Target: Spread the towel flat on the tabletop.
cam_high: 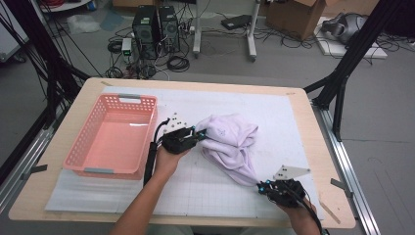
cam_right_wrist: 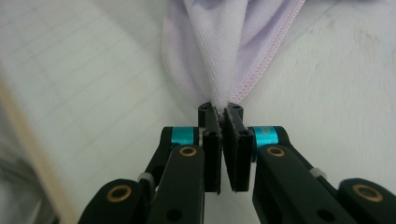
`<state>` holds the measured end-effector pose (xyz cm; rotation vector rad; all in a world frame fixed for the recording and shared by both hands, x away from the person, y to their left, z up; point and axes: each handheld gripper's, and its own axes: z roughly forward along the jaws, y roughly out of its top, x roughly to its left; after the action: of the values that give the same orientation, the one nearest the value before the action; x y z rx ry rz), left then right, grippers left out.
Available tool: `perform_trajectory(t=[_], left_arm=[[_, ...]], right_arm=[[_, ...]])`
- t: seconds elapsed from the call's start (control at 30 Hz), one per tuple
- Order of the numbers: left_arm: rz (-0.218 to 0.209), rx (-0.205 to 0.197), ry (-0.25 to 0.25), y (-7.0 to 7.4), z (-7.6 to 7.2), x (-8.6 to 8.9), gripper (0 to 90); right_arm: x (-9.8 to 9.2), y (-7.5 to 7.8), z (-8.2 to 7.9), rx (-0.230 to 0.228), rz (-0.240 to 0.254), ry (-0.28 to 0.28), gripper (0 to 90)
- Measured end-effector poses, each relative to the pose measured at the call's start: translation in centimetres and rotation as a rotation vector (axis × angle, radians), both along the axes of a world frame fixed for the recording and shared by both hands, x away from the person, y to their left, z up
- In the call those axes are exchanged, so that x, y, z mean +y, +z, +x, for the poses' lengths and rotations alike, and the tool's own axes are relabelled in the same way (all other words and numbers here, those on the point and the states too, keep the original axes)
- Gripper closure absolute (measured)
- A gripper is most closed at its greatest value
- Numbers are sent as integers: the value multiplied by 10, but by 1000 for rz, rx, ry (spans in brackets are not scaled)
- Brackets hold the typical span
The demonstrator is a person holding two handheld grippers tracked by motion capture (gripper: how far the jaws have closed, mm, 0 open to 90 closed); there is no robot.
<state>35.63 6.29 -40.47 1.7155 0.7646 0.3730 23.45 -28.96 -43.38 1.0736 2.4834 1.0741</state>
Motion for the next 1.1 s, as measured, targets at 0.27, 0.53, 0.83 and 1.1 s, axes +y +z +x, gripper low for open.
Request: perform_trajectory(t=[0.27, 0.53, 0.83, 1.1], left_arm=[[-37, -20, 66, 5, 4, 13, 790], [-25, -6, 60, 2, 5, 6, 791], [7, 14, 77, 4, 14, 12, 799], [24, 35, 116, 0, 24, 16, 799]], right_arm=[[-29, -2, -44, 38, -30, 27, 864], [-9, 18, -6, -90, 50, -115, 466], [27, -4, 38, -20, -8, -72, 799], [0, 2, -23, 32, -27, 61, 828]])
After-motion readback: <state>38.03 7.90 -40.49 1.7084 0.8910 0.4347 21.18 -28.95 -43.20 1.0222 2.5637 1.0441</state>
